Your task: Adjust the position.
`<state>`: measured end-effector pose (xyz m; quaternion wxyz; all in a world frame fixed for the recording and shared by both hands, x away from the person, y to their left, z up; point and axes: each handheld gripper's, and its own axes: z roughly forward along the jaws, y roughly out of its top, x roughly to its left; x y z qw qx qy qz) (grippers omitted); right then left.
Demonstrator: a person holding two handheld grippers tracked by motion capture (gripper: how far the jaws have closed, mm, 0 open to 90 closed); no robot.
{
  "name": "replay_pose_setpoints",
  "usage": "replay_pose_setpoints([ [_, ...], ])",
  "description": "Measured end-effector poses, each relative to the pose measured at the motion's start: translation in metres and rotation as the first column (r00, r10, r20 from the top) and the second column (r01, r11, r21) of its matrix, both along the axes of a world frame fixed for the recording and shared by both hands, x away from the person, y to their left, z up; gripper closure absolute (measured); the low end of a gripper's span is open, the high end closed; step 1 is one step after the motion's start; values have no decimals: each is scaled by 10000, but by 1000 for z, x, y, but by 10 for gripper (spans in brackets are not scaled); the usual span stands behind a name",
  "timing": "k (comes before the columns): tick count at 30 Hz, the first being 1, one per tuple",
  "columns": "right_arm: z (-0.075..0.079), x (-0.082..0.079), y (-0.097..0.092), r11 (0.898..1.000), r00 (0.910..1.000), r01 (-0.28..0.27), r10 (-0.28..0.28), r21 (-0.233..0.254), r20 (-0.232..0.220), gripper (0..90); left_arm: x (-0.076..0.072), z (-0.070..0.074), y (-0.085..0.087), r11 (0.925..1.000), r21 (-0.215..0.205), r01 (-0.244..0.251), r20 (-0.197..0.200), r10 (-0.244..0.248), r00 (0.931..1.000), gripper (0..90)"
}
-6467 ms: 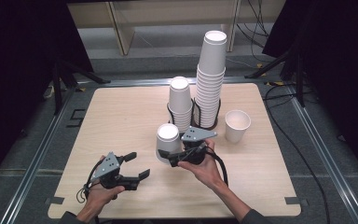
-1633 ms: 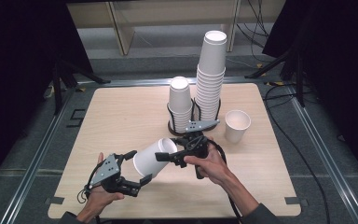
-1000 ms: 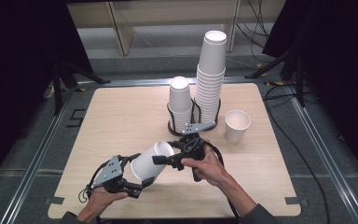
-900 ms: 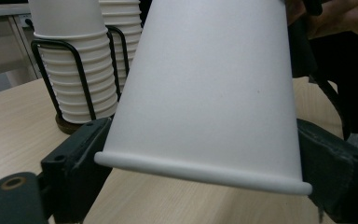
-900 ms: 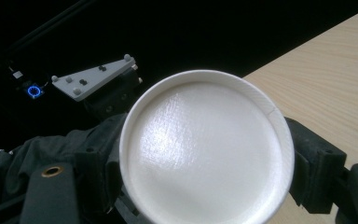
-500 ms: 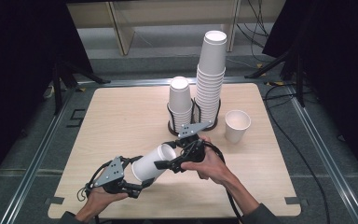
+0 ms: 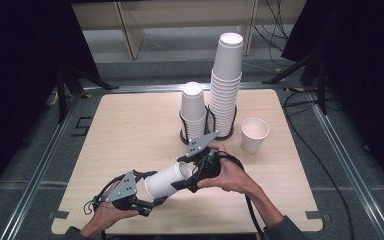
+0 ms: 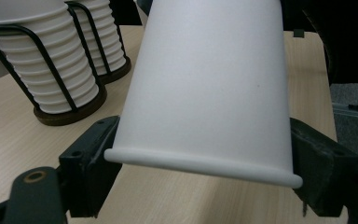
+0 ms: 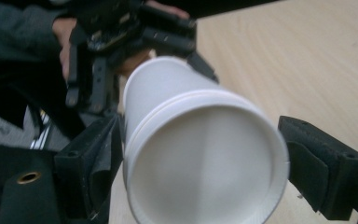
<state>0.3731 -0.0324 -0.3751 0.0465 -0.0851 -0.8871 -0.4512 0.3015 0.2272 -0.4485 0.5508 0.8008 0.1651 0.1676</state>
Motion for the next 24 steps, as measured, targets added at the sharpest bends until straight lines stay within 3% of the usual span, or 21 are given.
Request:
replay_pose_setpoints([
  [3,-3,-2,2,9989,9996,-265,260,-387,-135,173,0,0,-1,9999,43,105,46,-105,9999,184],
  [5,-4,-2,3,9981,9993,-364,365,-504,4,188,-1,0,-1,9995,251,177,94,-180,9998,183],
  [6,-4,-2,4,9970,9991,-431,433,-640,19,196,-1,-1,-2,9997,147,198,105,-200,9997,182],
  [7,-5,-2,5,9960,9987,-508,510,-732,13,197,-1,0,-1,9987,463,226,147,-233,9996,181],
  [9,-6,-4,5,9939,9982,-557,535,-948,-255,206,-2,-1,-2,9984,496,273,138,-280,9995,179],
  [10,-7,-4,6,9931,9978,-662,649,-970,-161,207,-2,-1,-3,9981,533,307,145,-315,9994,178],
  [14,-7,-6,6,9903,9979,-619,590,-1240,-270,210,-2,-1,-3,9970,680,358,146,-368,9992,176],
  [16,-7,-6,7,9882,9968,-782,795,-1314,47,215,-2,0,-2,9955,844,434,144,-448,9989,176],
  [20,-8,-7,9,9862,9964,-839,850,-1427,20,214,-2,-2,-4,9966,661,491,57,-496,9988,176],
  [23,-8,-9,8,9852,9972,-730,743,-1553,25,209,-3,-1,-4,9948,858,548,-24,-548,9985,176],
  [24,-8,-8,9,9845,9953,-912,949,-1497,178,223,-3,-1,-4,9948,847,562,-44,-560,9984,175],
])
